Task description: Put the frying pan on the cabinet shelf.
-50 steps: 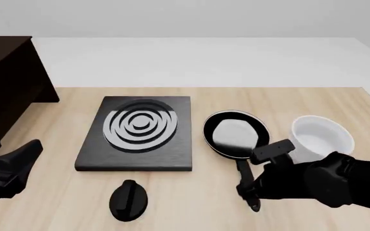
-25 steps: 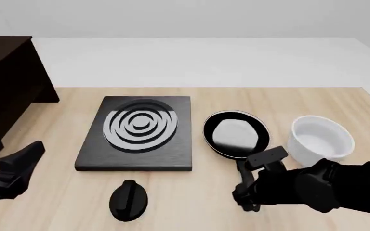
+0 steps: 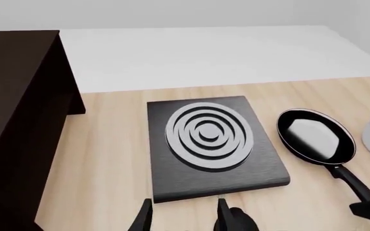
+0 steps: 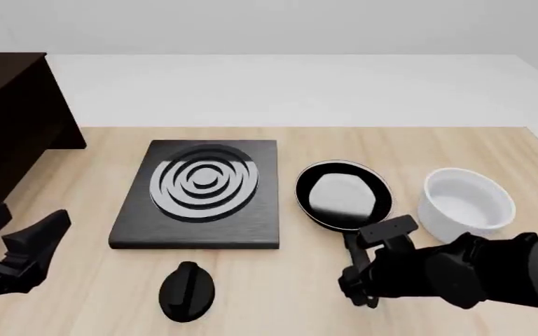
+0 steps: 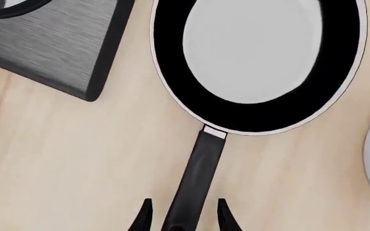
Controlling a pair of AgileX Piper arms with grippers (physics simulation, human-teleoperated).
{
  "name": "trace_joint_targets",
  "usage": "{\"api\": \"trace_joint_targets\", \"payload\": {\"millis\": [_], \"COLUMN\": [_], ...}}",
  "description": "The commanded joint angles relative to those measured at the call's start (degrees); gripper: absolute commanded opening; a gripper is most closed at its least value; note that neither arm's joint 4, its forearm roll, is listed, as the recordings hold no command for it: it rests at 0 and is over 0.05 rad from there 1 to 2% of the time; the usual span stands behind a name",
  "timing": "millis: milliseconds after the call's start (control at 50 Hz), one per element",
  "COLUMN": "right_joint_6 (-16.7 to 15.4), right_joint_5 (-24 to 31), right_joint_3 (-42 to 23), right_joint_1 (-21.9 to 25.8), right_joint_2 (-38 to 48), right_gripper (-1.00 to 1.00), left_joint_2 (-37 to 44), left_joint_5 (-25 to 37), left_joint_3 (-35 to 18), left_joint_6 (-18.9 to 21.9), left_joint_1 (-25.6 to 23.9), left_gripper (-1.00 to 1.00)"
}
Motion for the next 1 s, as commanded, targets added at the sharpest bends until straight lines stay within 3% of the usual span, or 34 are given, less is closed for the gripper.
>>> {"api": "trace_joint_targets", "payload": {"millis": [20, 140, 160, 400, 660, 1000], "right_joint_6": [-0.1, -0.8, -1.1, -0.5, -7.4, -13.6], "right_joint_5": [0.0, 0.5, 0.6, 0.9, 0.8, -0.5], "right_joint_3": [-0.7, -1.6, -1.8, -2.0, -2.7, -4.2], "right_joint_1": [-0.3, -1.9, -2.9, -1.8, -9.2, -13.5], "right_joint_2": [0.7, -0.2, -0.3, -0.9, -6.3, -12.9], "right_gripper": [1.00, 1.00, -1.00, -1.00, -1.00, -1.00], "left_joint_2": [0.0, 0.2, 0.2, 0.8, 0.8, 0.8], "left_joint_5": [-0.5, -0.8, -0.8, -1.6, -2.0, -1.9], "left_joint_3": [0.7, 0.8, 0.8, 1.4, 1.7, 1.6], "left_joint_6": [0.0, 0.0, 0.1, 0.1, 0.3, 0.5], "left_joint_1": [0.1, -0.3, -0.3, -0.1, 0.2, -0.4], "left_gripper": [1.00, 1.00, 1.00, 1.00, 1.00, 1.00]}}
